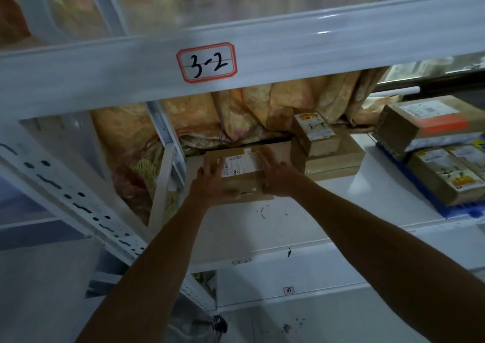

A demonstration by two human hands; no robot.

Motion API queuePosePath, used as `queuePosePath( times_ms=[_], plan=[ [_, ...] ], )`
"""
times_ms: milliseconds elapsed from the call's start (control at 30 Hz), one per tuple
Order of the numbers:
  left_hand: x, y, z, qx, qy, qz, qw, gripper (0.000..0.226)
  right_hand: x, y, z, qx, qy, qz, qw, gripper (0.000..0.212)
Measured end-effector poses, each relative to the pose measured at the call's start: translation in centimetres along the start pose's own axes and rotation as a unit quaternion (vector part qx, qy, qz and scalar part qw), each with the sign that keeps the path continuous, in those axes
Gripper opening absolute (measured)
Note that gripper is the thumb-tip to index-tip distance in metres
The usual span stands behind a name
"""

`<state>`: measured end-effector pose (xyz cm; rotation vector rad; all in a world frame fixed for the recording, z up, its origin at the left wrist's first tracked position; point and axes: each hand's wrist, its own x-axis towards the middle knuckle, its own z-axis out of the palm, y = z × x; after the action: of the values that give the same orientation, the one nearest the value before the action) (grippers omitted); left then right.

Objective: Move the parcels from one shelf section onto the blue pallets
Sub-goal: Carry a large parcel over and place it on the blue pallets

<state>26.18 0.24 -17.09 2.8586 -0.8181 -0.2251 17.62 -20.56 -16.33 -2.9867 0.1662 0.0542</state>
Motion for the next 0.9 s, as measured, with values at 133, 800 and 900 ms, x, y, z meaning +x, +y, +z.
queuePosePath(
  times_ms=[133,800,900],
  plan=[
    [0.0,-0.5,0.8,0.002,0.004,0.004,1.0,0.124,0.3,-1.6,0.8,0.01,-0.024,-0.013,1.0,0.106],
    [-1.7,0.9,1.0,-0.003,0.044,-0.004,0.999,0.114,-2.1,-0.3,2.1,0.024,-0.015,-0.054,0.998,0.099],
    [-1.7,1.1,1.0,-0.039,0.029,-0.025,0.998,0.123,-2.2,-0.3,2.1,0.01,-0.018,-0.061,0.998,0.095]
  ],
)
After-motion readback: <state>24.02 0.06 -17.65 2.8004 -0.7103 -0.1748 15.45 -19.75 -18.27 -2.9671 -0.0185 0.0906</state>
